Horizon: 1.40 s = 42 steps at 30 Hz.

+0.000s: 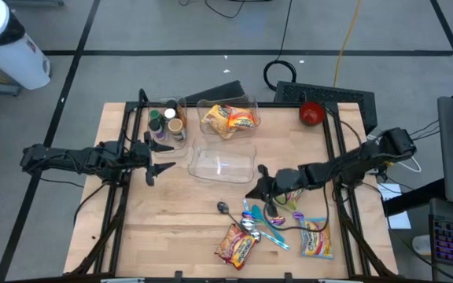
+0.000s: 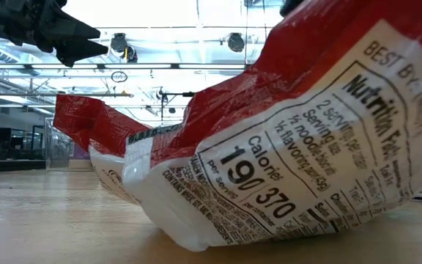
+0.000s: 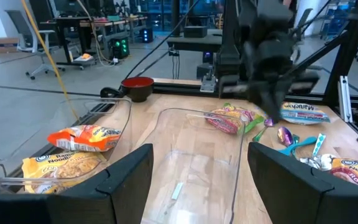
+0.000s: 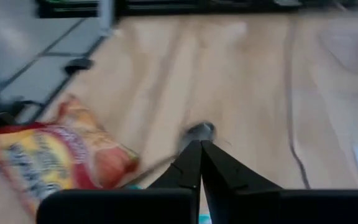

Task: Pick & Place Food Item
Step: Adjust the bottom right transparent bin

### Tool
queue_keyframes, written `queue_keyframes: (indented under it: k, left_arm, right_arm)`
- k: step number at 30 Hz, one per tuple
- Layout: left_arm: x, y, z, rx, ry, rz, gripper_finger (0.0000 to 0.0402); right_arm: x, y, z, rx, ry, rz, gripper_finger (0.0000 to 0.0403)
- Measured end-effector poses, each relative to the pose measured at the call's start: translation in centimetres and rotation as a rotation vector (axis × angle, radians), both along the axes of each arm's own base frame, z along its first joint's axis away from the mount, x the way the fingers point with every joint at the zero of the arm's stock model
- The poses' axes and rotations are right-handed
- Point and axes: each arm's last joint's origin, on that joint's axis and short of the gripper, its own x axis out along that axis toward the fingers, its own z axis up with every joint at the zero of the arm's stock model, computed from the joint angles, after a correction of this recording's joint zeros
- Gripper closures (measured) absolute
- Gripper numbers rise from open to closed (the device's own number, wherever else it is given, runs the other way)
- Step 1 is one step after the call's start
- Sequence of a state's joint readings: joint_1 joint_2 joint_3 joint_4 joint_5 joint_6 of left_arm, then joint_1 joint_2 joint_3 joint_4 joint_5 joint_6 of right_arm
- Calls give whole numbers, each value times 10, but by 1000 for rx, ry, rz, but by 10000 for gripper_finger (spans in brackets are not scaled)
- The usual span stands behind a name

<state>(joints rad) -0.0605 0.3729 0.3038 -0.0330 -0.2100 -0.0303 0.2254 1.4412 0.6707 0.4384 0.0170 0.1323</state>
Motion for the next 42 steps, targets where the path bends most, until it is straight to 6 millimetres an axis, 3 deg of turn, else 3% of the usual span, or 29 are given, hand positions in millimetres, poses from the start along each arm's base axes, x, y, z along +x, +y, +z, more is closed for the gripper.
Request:
queue_keyframes:
  k: [4, 10, 15, 32, 37, 42]
  left_arm:
    - [0, 0, 0, 0, 0, 0, 130]
    - [0, 0, 0, 0, -2, 0, 130]
    - [0, 0, 1, 0, -6, 0, 130]
    - [0, 0, 1, 0, -7, 0, 131]
    - [0, 0, 1, 0, -8, 0, 130]
    - [0, 0, 1, 0, -8, 0, 130]
  right_arm:
    - [-3, 1, -24, 13, 25, -95, 402]
    - [2, 0, -42, -73, 36, -241, 402]
    - [3, -6, -46, -137, 37, -370, 402]
    - [6, -30, -46, -189, 36, -504, 401]
    - [1, -19, -24, -246, -23, -410, 402]
    - [-26, 7, 14, -261, -95, -279, 402]
